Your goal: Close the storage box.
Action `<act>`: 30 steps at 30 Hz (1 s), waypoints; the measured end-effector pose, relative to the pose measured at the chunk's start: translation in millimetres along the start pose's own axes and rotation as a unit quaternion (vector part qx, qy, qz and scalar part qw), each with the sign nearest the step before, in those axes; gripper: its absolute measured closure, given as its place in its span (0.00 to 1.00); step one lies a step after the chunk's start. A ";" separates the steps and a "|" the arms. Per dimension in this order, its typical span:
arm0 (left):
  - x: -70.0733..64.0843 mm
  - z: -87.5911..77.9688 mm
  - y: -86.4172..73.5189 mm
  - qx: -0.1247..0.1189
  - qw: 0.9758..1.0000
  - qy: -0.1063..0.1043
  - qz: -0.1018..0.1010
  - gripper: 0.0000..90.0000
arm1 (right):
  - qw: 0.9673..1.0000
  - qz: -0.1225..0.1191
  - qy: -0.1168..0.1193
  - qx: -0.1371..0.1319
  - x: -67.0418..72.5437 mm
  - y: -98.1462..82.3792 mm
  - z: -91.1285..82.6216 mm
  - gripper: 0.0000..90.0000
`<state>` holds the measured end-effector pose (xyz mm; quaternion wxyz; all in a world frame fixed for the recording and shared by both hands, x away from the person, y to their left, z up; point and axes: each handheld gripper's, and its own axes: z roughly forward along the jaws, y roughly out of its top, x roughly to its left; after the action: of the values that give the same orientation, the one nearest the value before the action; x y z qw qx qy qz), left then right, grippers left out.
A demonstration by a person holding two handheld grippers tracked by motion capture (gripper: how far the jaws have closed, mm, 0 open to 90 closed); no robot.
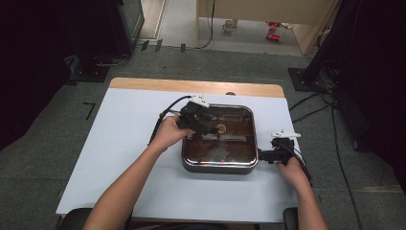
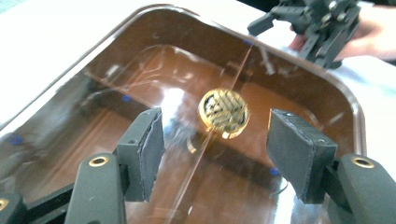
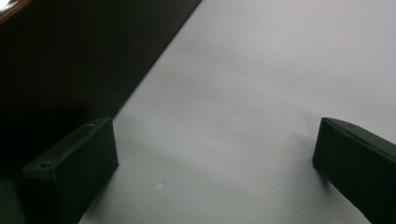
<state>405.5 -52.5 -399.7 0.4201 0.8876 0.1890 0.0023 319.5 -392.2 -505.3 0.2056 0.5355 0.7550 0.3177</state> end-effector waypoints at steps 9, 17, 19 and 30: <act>3.8 -27.6 -17.0 -0.010 1.000 0.019 -0.022 0.38 | 1.000 0.000 0.000 0.000 0.0 0.0 0.0 0.00; 6.5 -49.3 -38.5 -0.015 0.998 0.043 -0.039 0.32 | 1.000 -0.001 0.000 -0.001 -0.1 0.0 0.1 0.00; 7.5 -56.1 -46.6 -0.025 0.997 0.050 -0.047 0.31 | 1.000 -0.001 0.000 0.000 -0.1 0.0 0.0 0.00; 6.0 -85.3 -96.7 -0.053 0.991 0.092 -0.081 0.29 | 1.000 0.000 0.000 0.000 0.0 0.0 0.0 0.00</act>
<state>364.9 68.7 -417.7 0.4462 0.8419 0.2974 0.0600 319.6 -392.2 -505.3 0.2058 0.5352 0.7552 0.3174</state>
